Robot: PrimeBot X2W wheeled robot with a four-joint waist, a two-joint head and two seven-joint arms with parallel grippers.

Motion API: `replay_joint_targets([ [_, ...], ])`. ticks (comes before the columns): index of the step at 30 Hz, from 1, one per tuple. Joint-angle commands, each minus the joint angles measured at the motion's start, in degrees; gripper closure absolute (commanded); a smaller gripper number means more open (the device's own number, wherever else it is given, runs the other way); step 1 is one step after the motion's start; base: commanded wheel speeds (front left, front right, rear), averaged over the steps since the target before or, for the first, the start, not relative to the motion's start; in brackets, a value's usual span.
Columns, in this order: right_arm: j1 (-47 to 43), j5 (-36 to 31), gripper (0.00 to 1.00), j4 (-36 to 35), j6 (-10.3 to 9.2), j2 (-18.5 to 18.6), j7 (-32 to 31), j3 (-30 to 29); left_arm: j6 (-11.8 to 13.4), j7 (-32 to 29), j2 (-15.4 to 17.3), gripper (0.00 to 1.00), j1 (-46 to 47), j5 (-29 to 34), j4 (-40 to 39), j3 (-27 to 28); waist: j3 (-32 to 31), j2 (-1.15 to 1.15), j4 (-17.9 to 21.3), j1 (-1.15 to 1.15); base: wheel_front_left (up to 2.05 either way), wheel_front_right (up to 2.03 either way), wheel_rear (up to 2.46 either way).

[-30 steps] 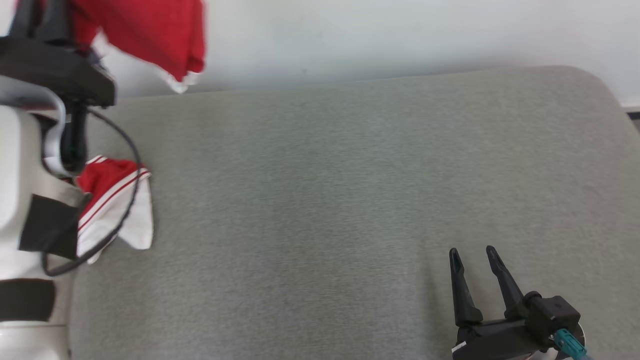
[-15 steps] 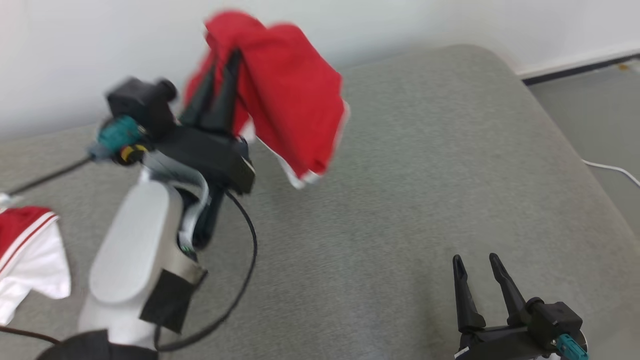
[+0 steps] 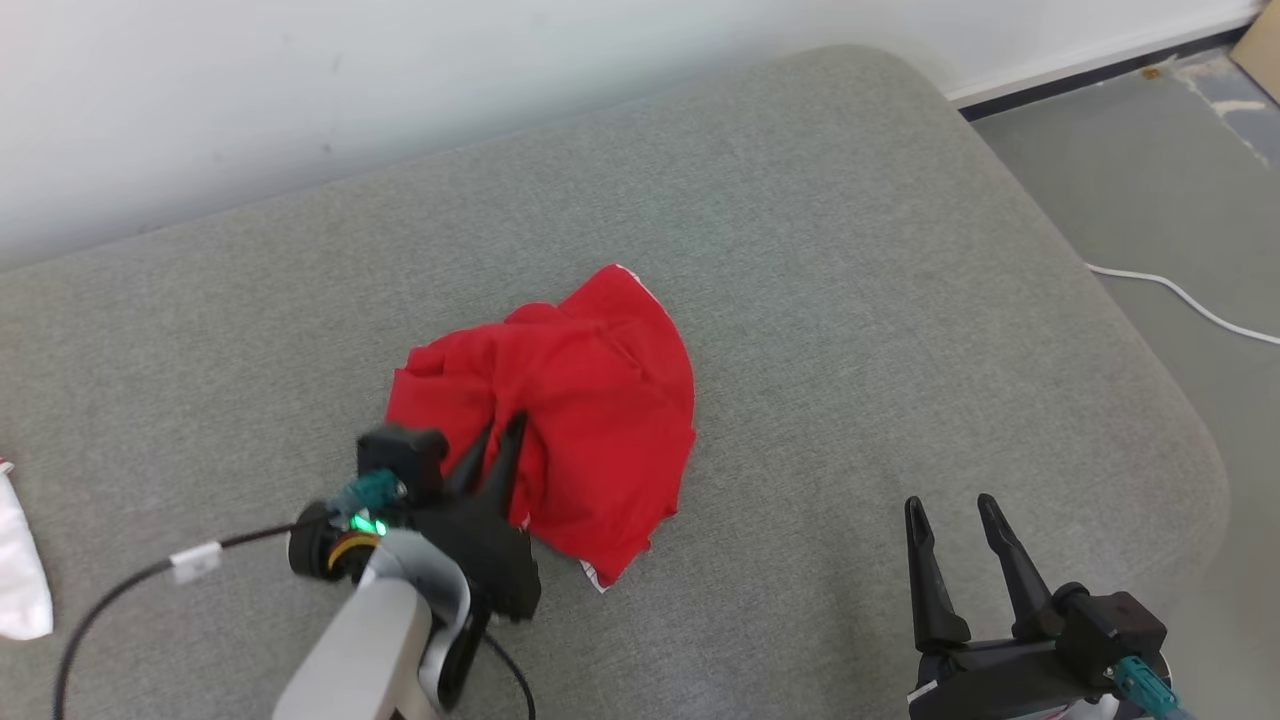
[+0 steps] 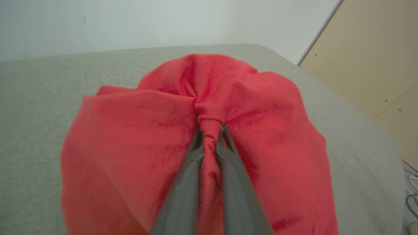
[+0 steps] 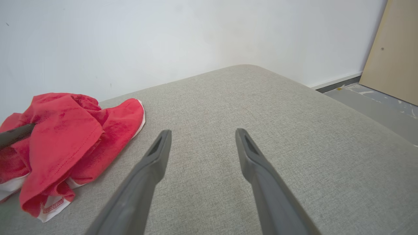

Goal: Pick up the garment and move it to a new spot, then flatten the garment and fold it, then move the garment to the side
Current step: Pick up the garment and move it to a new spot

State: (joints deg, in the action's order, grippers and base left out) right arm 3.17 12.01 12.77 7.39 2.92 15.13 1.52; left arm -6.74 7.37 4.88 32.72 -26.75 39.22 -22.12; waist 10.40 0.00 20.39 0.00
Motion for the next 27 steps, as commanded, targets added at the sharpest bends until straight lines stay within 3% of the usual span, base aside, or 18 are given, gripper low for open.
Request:
replay_joint_targets([
  [1,-0.2,0.0,0.00,0.1,0.20,-0.1,0.0,-0.1,-0.1,0.5,-0.1,1.00,-0.9,0.5,1.4,-0.4,0.0,0.00,-0.4,0.00,0.00,0.00,0.00],
  [2,-0.2,-0.2,0.00,0.1,0.20,-0.1,0.0,0.0,-0.1,0.8,-0.2,1.00,-1.2,1.0,2.8,-1.1,-0.1,0.00,-0.6,0.00,0.00,0.00,0.00],
  [3,0.0,-0.2,0.00,0.1,0.20,-0.1,0.0,0.1,-0.1,1.5,-0.3,0.56,-0.9,1.5,3.9,-1.6,-0.1,0.00,-0.9,0.00,0.00,0.00,0.00],
  [4,0.1,-0.3,0.00,0.0,0.20,-0.1,0.0,0.0,-0.2,2.2,-0.6,0.00,-0.7,1.3,4.6,-2.0,-0.3,0.00,-1.2,0.00,0.00,0.00,0.00],
  [13,-1.4,-0.9,0.00,-0.6,0.20,-0.1,0.0,-0.4,0.1,7.5,-0.9,0.00,2.0,1.0,0.1,-2.3,-2.5,0.00,-5.7,0.00,0.00,0.00,0.00],
  [27,-2.6,-2.0,0.00,-1.5,0.20,0.0,0.0,-0.9,5.2,7.8,7.9,0.00,-11.8,12.9,-23.2,9.6,-4.3,0.00,-12.0,0.00,0.00,0.00,0.00],
])
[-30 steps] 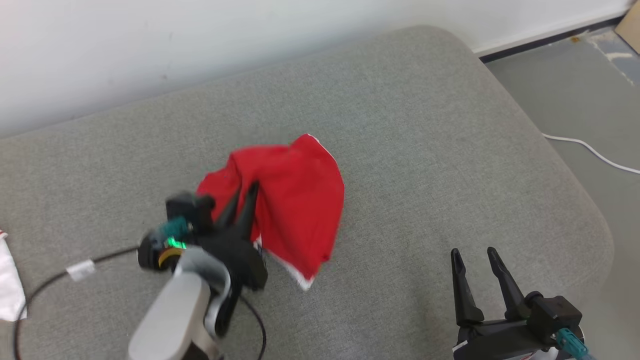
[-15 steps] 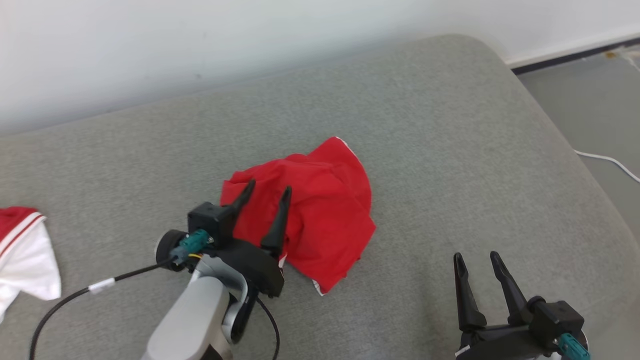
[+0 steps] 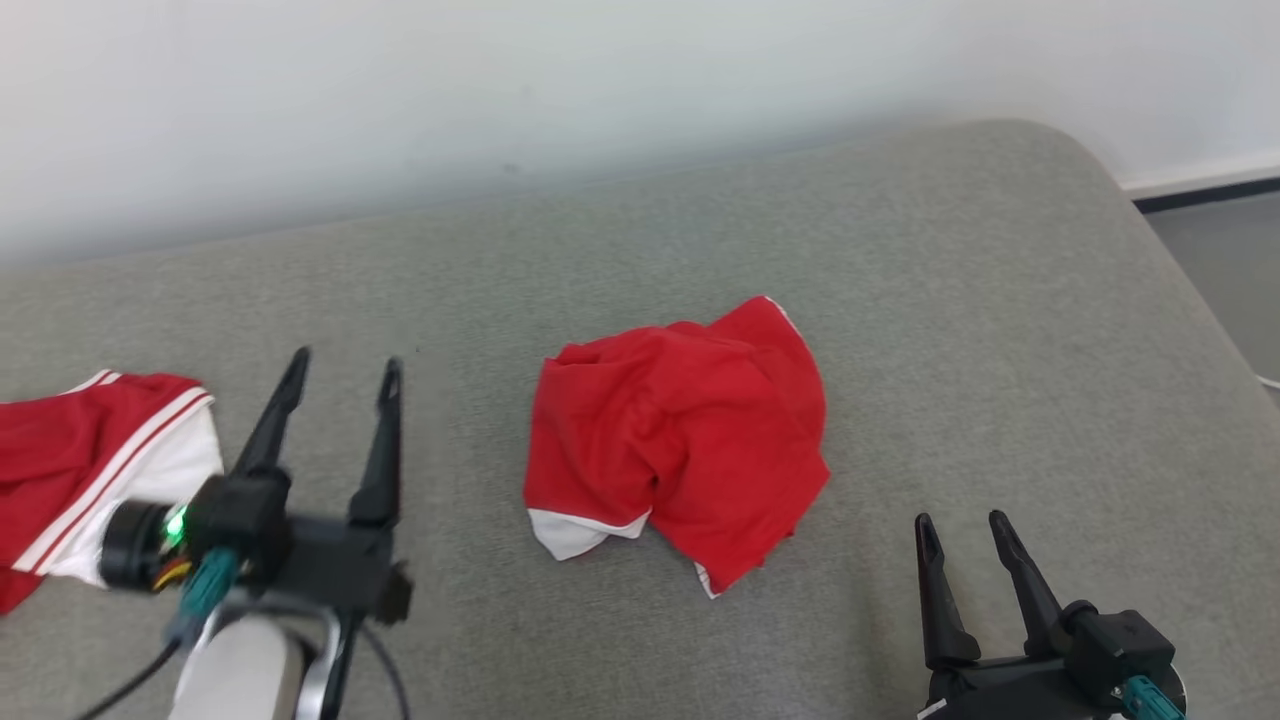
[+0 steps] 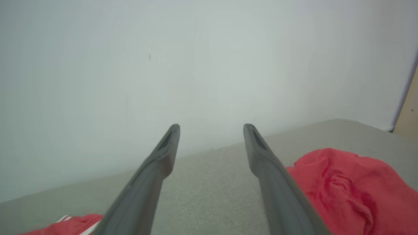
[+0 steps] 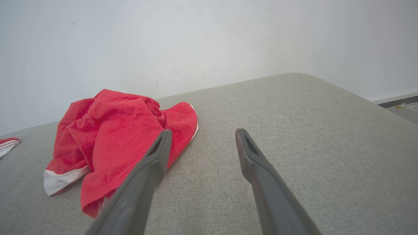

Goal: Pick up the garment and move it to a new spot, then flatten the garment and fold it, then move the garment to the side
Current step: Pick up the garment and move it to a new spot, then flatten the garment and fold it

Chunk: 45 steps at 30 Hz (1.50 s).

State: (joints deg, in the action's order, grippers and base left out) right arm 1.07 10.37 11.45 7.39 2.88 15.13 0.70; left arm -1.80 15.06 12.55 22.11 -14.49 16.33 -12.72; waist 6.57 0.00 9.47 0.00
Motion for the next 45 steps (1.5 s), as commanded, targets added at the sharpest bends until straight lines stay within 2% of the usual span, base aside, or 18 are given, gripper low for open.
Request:
replay_joint_targets([
  [1,-0.5,-0.4,0.00,-0.3,0.20,0.0,0.0,0.0,0.4,0.2,0.4,0.00,-2.6,1.4,-1.7,1.1,-0.5,0.00,-1.3,0.00,0.00,0.00,0.00],
  [6,-0.9,-0.8,0.00,-0.2,0.20,0.0,0.0,-0.4,0.3,0.2,0.0,0.00,-9.9,3.9,-6.7,6.0,-1.2,0.00,-2.8,0.00,0.00,0.00,0.00],
  [11,-1.3,-1.2,0.00,-0.2,0.20,0.0,0.0,-0.3,-1.3,0.2,-1.5,0.00,-15.5,6.5,-9.5,10.0,-2.0,0.00,-3.9,0.00,0.00,0.00,0.00],
  [17,-1.9,-1.6,0.00,-0.4,0.20,0.0,0.0,-0.2,-2.8,0.2,-4.7,0.00,-21.2,7.9,-11.5,13.9,-3.0,0.00,-4.6,0.00,0.00,0.00,0.00],
  [23,-2.3,-2.0,0.00,-0.5,0.20,0.0,0.0,-0.2,-4.2,0.2,-6.5,0.00,-24.1,9.7,-10.8,14.9,-3.4,0.00,-5.3,0.00,0.00,0.00,0.00],
  [33,-3.2,-2.1,0.00,-0.5,0.20,0.0,0.0,0.6,-4.9,0.2,-9.1,0.00,-26.2,9.7,-8.6,17.1,-4.3,0.00,-5.8,0.00,0.00,0.00,0.00],
  [45,-3.3,-1.8,0.00,-0.4,0.20,0.0,0.0,1.1,-4.7,0.2,-9.7,0.00,-26.5,9.8,-9.2,17.2,-4.8,0.00,-6.3,0.00,0.00,0.00,0.00],
])
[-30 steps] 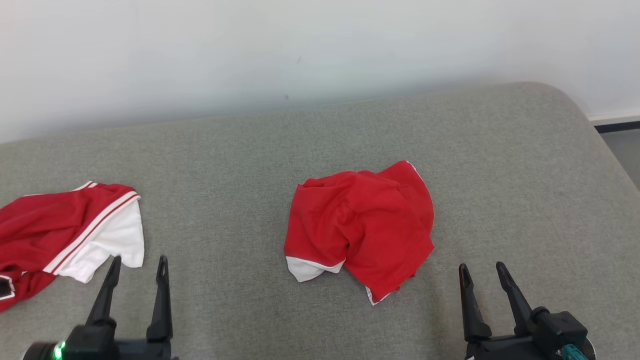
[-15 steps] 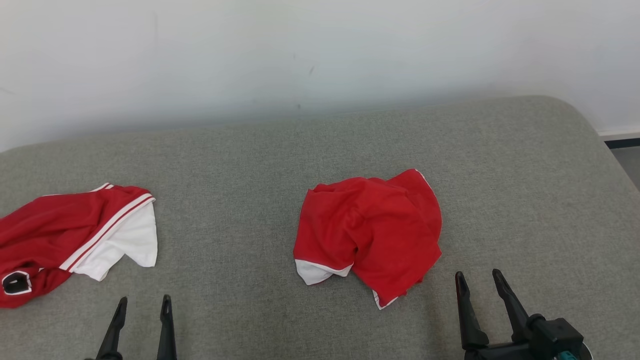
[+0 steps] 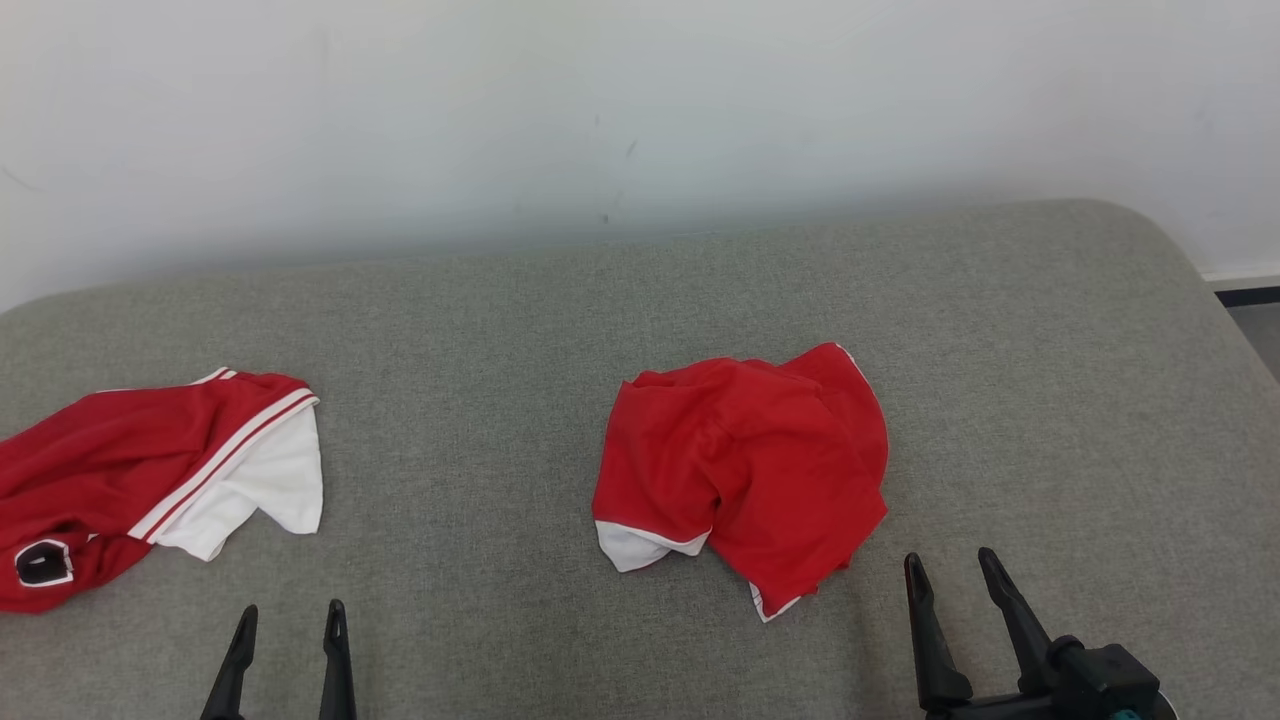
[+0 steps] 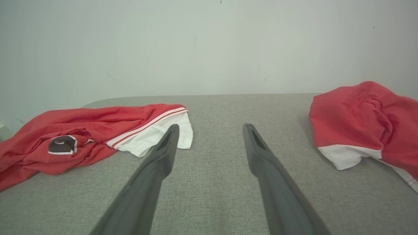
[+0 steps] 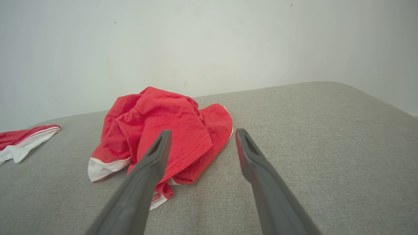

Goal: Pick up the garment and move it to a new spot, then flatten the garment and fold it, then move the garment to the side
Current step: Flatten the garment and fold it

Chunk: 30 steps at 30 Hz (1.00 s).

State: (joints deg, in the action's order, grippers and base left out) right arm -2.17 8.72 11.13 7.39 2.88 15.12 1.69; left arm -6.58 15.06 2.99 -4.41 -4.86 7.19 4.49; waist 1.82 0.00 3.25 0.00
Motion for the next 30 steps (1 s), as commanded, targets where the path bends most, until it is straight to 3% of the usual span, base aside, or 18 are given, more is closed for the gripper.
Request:
replay_joint_targets([
  [1,-0.2,-0.2,0.00,-0.2,0.20,0.0,0.1,0.1,0.2,0.2,-0.1,0.00,0.0,0.0,-0.1,0.0,-0.1,0.00,-0.1,0.00,0.00,0.00,0.00],
  [30,-0.5,0.2,0.00,-0.3,0.20,0.0,0.1,-0.4,0.6,0.2,-0.1,0.00,-0.6,-1.0,-0.3,0.3,-0.2,0.00,-0.2,0.00,0.00,0.00,0.00],
])
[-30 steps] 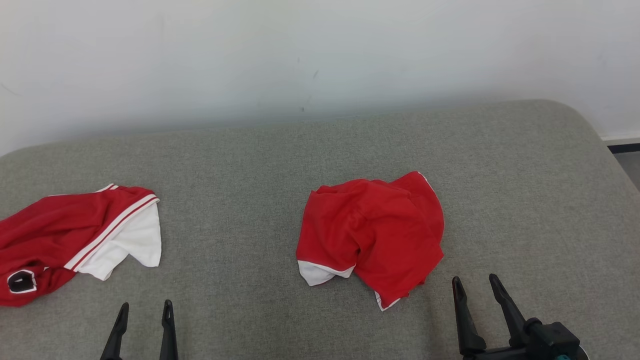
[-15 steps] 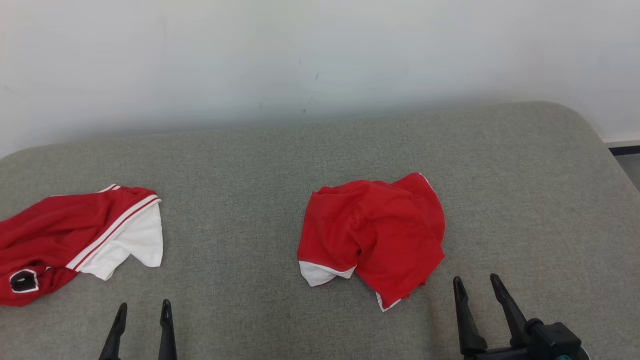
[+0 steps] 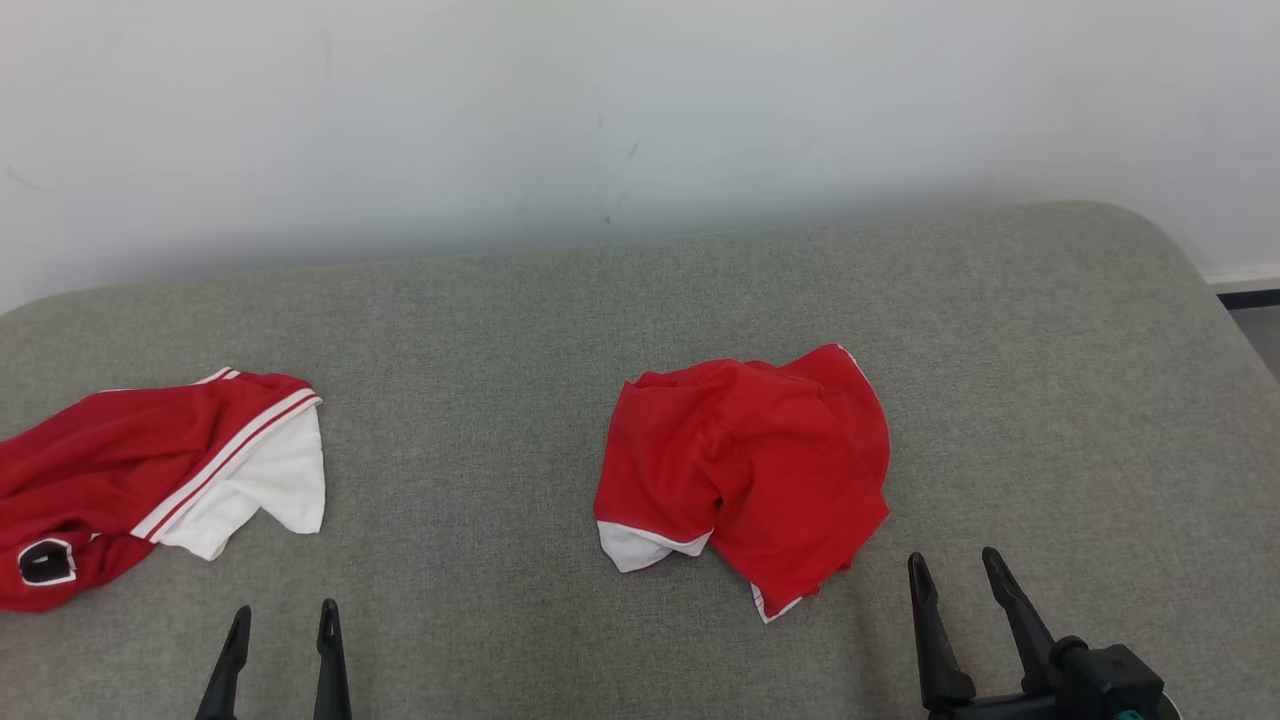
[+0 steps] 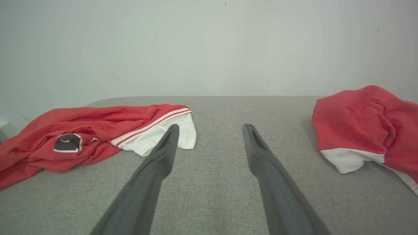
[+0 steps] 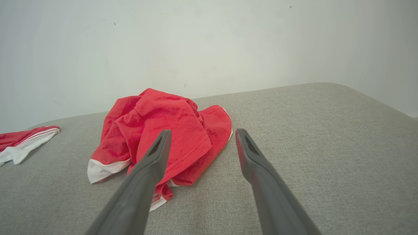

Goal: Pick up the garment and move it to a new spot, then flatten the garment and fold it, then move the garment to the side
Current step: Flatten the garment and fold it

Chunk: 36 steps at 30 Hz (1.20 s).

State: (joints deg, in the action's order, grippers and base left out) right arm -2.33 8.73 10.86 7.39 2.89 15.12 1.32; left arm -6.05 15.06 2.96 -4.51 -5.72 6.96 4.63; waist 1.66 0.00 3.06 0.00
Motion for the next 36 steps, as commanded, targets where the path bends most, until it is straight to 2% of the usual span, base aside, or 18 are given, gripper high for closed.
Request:
replay_joint_targets([
  [1,-0.3,0.2,0.00,0.0,0.20,0.0,0.1,0.0,0.1,0.2,-0.1,0.00,-0.5,-0.2,0.0,0.2,0.0,0.00,0.0,0.00,0.00,0.00,0.00],
  [13,-0.6,0.5,0.00,2.0,0.20,0.0,0.0,2.0,0.2,0.2,-0.1,0.00,0.4,-0.2,-0.1,-0.9,0.0,0.00,-1.4,0.00,0.00,0.00,0.00],
  [27,5.3,0.7,0.00,14.7,0.20,0.0,0.0,6.8,-0.4,0.2,-0.1,0.00,2.3,0.2,0.3,-4.5,2.2,0.00,-8.8,0.00,0.00,0.00,0.00],
  [36,9.4,-0.2,0.00,21.8,0.20,0.0,0.0,6.0,-0.6,0.2,-0.1,0.00,2.6,0.7,0.2,-5.4,3.1,0.00,-12.0,0.00,0.00,0.00,0.00],
])
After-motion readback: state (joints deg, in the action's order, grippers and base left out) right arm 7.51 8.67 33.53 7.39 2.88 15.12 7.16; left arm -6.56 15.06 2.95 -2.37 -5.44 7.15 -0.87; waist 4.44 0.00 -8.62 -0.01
